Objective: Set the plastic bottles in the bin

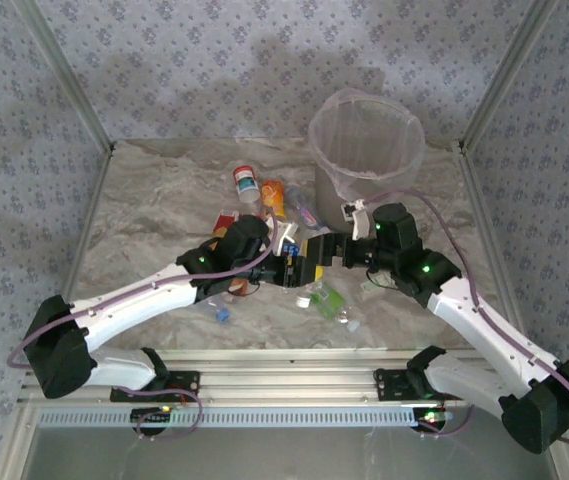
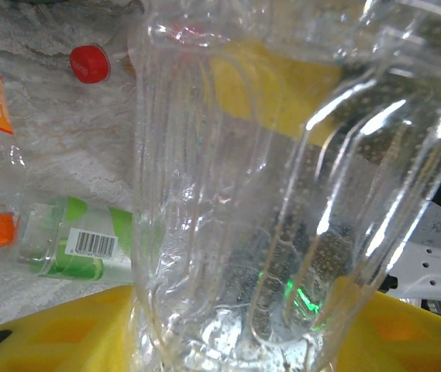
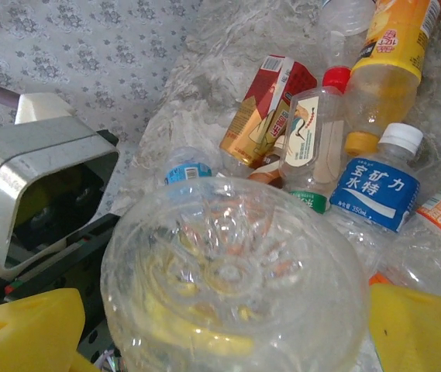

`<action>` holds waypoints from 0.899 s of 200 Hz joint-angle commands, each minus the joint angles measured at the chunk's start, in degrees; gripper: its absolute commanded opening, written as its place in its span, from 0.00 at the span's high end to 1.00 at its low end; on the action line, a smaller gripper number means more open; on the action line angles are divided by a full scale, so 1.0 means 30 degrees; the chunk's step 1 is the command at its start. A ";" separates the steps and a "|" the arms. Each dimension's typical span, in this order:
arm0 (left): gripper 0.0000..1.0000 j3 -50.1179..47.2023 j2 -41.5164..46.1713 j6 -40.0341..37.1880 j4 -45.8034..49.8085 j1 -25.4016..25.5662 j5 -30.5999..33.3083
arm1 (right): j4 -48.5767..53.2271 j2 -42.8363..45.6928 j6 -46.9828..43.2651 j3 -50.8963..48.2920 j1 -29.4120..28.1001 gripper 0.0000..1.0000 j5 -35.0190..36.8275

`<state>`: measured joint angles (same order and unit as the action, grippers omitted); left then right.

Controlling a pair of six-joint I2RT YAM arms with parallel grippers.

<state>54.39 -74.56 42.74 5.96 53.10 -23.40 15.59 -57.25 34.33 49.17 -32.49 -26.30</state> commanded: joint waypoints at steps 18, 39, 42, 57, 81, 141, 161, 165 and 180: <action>0.48 0.0568 0.0066 -0.0145 -0.1290 0.0051 -0.0806 | -0.0588 -0.0393 0.0393 0.0297 -0.0244 0.10 0.0543; 0.48 0.0533 0.0099 -0.0287 -0.1624 0.0141 -0.0839 | -0.0672 -0.0566 0.0424 0.0344 -0.0251 0.15 0.0540; 0.48 0.0558 0.0084 -0.0315 -0.1655 0.0167 -0.0843 | -0.0658 -0.0571 0.0423 0.0340 -0.0252 0.16 0.0551; 0.48 0.0561 0.0070 -0.0487 -0.1765 0.0200 -0.0813 | -0.0715 -0.0658 0.0428 0.0432 -0.0271 0.22 0.0479; 0.47 0.0539 0.0026 -0.0704 -0.1797 0.0244 -0.0598 | -0.0607 -0.0693 0.0423 0.0674 -0.0228 0.30 0.0404; 0.29 0.0246 0.0297 -0.1250 -0.2240 0.0288 0.0327 | -0.0078 -0.0260 0.0197 0.0829 -0.0139 0.37 0.0741; 0.18 0.0209 0.0474 -0.1697 -0.2380 0.0389 0.0496 | 0.0361 0.0083 0.0030 0.0867 -0.0037 0.38 0.1067; 0.16 0.0209 0.0509 -0.1835 -0.2367 0.0419 0.0529 | 0.0507 0.0145 -0.0054 0.0916 -0.0011 0.38 0.1142; 0.09 0.0233 0.0839 -0.2419 -0.2280 0.0485 0.0581 | 0.1279 0.0477 -0.0414 0.1136 0.0164 0.38 0.1659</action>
<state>54.39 -74.63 38.83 1.85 54.02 -22.59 15.51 -58.13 35.09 50.11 -32.71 -23.75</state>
